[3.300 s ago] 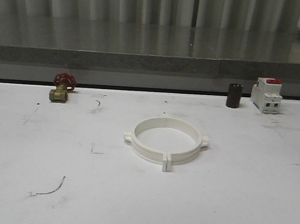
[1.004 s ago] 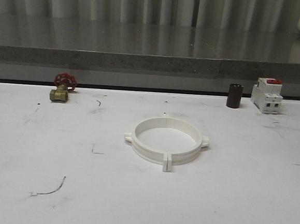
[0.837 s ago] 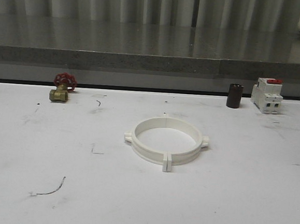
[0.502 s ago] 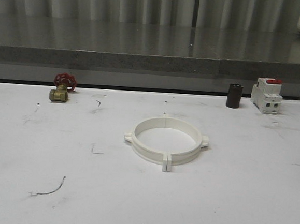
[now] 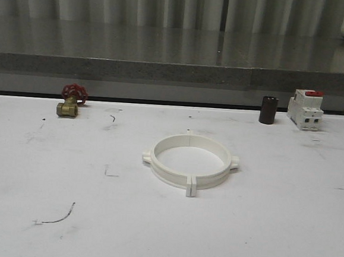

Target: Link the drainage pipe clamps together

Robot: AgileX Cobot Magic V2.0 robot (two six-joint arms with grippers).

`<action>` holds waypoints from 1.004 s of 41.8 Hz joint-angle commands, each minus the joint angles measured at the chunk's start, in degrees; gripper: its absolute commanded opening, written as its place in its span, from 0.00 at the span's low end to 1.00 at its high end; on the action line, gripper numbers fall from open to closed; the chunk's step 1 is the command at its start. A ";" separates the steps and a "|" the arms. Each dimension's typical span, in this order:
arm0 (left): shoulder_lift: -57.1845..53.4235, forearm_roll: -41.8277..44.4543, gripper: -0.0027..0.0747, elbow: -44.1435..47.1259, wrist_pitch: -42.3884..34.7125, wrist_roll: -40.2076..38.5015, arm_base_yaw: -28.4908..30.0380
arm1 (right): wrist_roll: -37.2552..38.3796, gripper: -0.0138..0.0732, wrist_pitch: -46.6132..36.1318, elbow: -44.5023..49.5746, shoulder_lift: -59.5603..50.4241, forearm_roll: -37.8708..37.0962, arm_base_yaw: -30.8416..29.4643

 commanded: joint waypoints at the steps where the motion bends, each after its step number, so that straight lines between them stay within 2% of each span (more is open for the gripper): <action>1: -0.50 0.04 0.01 1.38 -4.71 -0.43 -0.35 | -0.50 0.08 -4.37 -0.21 -0.93 0.02 -0.37; 9: -0.50 0.04 0.01 1.38 -4.71 -0.43 -0.35 | 5.43 0.08 -4.50 -0.16 -0.93 -2.50 -0.37; 42: -0.50 0.04 0.01 1.38 -4.71 -0.43 -0.35 | 5.43 0.08 -4.44 -0.21 -0.93 -2.45 -0.37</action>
